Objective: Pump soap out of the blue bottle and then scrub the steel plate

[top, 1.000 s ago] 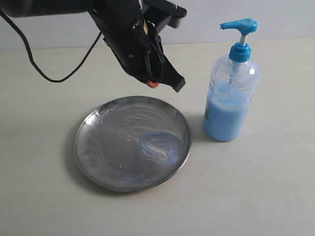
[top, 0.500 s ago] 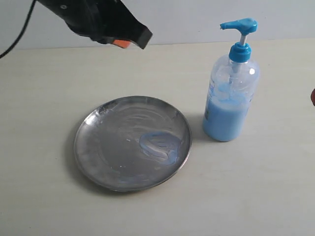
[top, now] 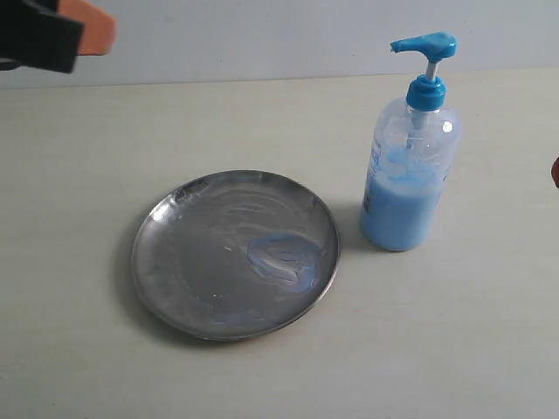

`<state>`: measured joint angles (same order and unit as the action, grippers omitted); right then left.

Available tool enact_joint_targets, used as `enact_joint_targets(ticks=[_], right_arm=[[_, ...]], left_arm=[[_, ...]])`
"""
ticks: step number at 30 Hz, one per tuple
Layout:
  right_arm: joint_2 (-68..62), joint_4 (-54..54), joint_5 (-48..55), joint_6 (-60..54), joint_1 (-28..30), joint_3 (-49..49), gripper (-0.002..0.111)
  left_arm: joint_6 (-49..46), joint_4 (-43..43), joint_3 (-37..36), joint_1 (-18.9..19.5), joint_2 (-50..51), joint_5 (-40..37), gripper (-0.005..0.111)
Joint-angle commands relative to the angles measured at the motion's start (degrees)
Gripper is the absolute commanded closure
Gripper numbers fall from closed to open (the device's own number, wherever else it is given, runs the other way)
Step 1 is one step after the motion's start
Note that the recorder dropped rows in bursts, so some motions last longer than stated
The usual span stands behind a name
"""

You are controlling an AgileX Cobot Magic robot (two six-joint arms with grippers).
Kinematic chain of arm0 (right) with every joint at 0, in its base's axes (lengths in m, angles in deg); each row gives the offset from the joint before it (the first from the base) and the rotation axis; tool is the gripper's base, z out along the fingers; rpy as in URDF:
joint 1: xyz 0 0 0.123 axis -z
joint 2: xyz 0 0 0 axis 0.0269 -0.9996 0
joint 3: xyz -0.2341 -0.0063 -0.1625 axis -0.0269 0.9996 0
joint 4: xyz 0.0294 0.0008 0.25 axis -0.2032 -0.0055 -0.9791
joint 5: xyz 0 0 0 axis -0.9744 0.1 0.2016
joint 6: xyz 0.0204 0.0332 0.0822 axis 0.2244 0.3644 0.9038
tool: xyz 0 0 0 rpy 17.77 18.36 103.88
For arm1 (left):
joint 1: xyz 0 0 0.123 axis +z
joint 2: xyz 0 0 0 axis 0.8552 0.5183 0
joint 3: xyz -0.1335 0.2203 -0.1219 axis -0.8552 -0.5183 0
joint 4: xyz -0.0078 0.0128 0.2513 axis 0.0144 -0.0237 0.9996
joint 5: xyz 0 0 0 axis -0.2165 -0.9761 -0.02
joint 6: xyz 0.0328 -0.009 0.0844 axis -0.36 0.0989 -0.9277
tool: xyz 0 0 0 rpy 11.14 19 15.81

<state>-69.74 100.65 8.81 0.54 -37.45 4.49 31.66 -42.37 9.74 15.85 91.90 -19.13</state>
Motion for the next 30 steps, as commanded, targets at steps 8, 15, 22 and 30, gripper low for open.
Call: enact_joint_targets(ticks=[8,15,22,30], right_arm=[[0.55,0.58,-1.24,0.02,0.02,0.26,0.108],[0.55,0.58,-1.82,0.02,0.02,0.26,0.108],[0.55,0.58,-1.85,0.02,0.02,0.26,0.108],[0.55,0.58,-1.85,0.02,0.02,0.26,0.108]], left_arm=[[2.51,0.04,-13.85,0.13,-25.23,2.78,0.107],[2.37,0.40,-18.75,0.13,-38.96,2.69,0.107],[2.27,0.40,-18.75,0.13,-41.81,2.39,0.107],[2.27,0.40,-18.75,0.13,-41.81,2.39,0.107]])
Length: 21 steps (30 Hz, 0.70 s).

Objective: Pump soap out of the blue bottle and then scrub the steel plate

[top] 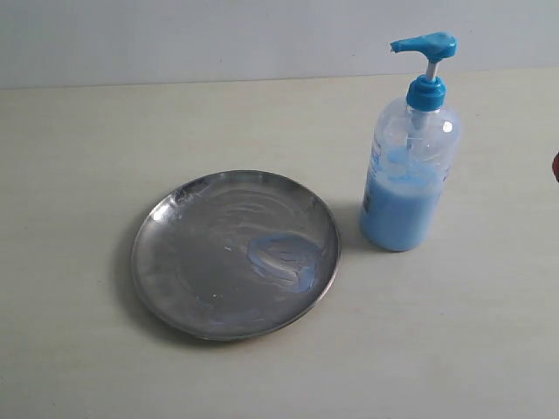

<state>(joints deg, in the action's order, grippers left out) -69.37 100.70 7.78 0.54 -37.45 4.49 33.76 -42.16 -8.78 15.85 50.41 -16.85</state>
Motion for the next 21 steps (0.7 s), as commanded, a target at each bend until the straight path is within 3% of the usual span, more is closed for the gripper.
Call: enact_joint_targets(ticks=[1,8,16,21], right_arm=[[0.18,0.53,-0.82,0.02,0.02,0.26,0.108],[0.18,0.53,-0.82,0.02,0.02,0.26,0.108],[0.18,0.53,-0.82,0.02,0.02,0.26,0.108],[0.18,0.53,-0.82,0.02,0.02,0.26,0.108]], left_arm=[[0.17,0.18,-0.23,0.13,-0.32,0.12,0.107],[-0.38,2.59,-1.93,2.28,-0.90,1.80,0.107],[0.25,2.52,-12.48,18.16,-4.67,22.03,0.107],[0.65,1.34,-18.72,27.84,-7.25,28.11,0.107]])
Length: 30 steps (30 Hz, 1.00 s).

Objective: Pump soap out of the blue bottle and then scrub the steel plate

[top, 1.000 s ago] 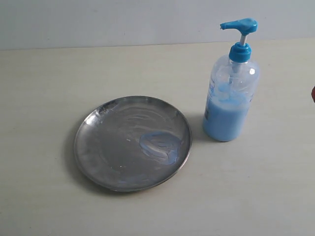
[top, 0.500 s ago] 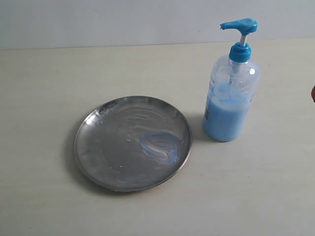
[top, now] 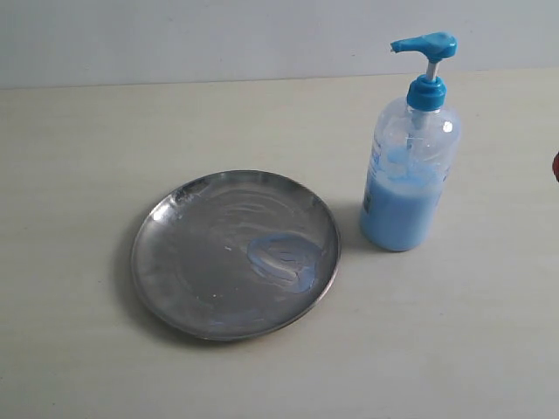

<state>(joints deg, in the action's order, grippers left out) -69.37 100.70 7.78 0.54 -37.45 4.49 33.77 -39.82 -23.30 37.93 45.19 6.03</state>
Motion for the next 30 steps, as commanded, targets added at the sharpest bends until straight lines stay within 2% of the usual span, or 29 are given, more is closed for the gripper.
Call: enact_joint_targets(ticks=[1,7,21,25,30], right_arm=[[0.18,0.53,-0.82,0.02,0.02,0.26,0.108],[0.18,0.53,-0.82,0.02,0.02,0.26,0.108],[0.18,0.53,-0.82,0.02,0.02,0.26,0.108],[0.18,0.53,-0.82,0.02,0.02,0.26,0.108],[0.18,0.53,-0.82,0.02,0.02,0.26,0.108]], left_arm=[[1.15,-1.00,-5.44,7.18,-2.65,5.48,0.107],[1.88,-1.00,-13.28,11.72,-6.01,5.97,0.107],[3.97,-0.87,-26.27,13.34,-10.42,5.97,0.107],[5.80,-0.87,-27.00,16.06,-12.07,5.13,0.107],[6.16,0.67,-27.00,18.76,-12.07,-0.63,0.107]])
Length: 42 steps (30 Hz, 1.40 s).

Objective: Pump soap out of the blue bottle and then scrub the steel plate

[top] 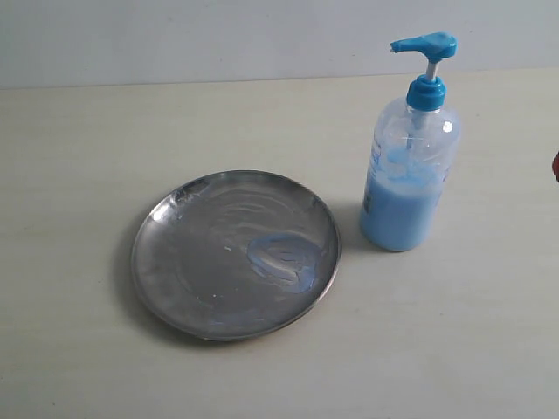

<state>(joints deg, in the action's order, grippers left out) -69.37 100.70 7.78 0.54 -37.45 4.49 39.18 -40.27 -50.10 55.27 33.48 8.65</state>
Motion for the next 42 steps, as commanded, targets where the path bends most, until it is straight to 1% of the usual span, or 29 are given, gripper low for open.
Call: enact_joint_targets(ticks=[1,6,36,39,41,42], right_arm=[[0.18,0.53,-0.82,0.02,0.02,0.26,0.108],[0.18,0.53,-0.82,0.02,0.02,0.26,0.108],[0.18,1.58,-0.81,0.02,0.02,0.26,0.108],[0.05,1.48,-3.66,1.84,0.02,1.15,0.108],[0.05,1.48,-7.25,2.82,0.02,2.64,0.108],[0.18,1.48,-10.80,2.96,0.02,4.56,0.108]], left_arm=[[0.75,1.64,-0.20,1.42,-0.37,-3.81,0.107],[0.75,2.74,-0.20,1.42,-0.37,-8.37,0.107],[0.75,2.64,-0.20,1.42,-0.37,-8.32,0.107],[0.75,2.64,-0.20,1.42,-0.37,-8.32,0.107],[0.75,2.64,-0.20,1.42,-0.37,-8.32,0.107],[0.75,2.64,-0.20,1.42,-0.37,-8.32,0.107]])
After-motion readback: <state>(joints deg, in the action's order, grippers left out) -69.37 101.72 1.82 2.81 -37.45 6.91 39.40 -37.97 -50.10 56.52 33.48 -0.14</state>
